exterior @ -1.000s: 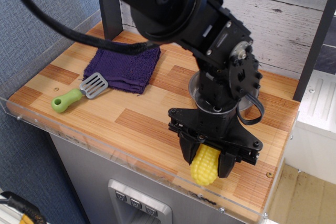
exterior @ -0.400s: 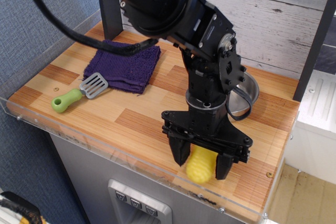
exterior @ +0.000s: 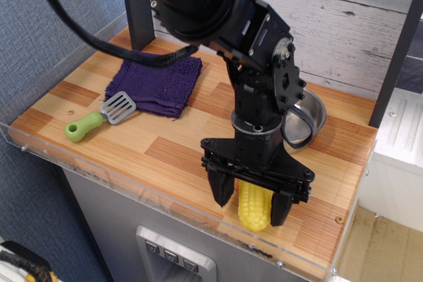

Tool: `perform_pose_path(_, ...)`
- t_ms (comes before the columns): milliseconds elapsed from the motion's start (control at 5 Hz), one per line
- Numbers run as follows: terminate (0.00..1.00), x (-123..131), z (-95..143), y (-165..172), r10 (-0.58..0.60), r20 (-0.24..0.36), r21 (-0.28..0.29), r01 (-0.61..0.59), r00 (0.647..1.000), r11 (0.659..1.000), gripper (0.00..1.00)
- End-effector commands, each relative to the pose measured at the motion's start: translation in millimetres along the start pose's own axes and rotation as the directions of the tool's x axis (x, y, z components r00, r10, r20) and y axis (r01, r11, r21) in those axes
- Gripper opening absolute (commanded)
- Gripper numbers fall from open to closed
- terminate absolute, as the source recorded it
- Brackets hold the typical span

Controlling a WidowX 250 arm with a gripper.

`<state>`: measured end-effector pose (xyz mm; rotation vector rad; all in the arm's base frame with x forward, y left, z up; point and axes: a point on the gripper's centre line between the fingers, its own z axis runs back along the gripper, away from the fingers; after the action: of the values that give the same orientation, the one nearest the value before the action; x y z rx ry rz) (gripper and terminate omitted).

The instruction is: Place the corn in front of the pot.

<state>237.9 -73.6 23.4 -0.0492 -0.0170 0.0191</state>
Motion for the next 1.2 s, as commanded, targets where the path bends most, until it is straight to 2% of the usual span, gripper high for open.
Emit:
perform_pose_path(0,0.0,17.6,83.5,-0.5,-0.023,0.223,0.01,0.021,0.974,1.0,1.0)
perform_pose_path(200,0.0,34.5,114.2,16.1,0.016,0.271,0.01,-0.019,0.962,1.0,1.0)
perform_pose_path(400,0.0,48.3,127.5,31.0,0.055,0.259,0.007,-0.058,0.964,0.998,1.0)
perform_pose_path(600,0.0,56.1,134.8,44.3,0.102,0.185,-0.001,-0.104,0.977,0.995,1.0)
perform_pose_path(1000,0.0,67.6,144.3,61.7,0.108,0.15,-0.04,-0.103,0.983,0.994,1.0)
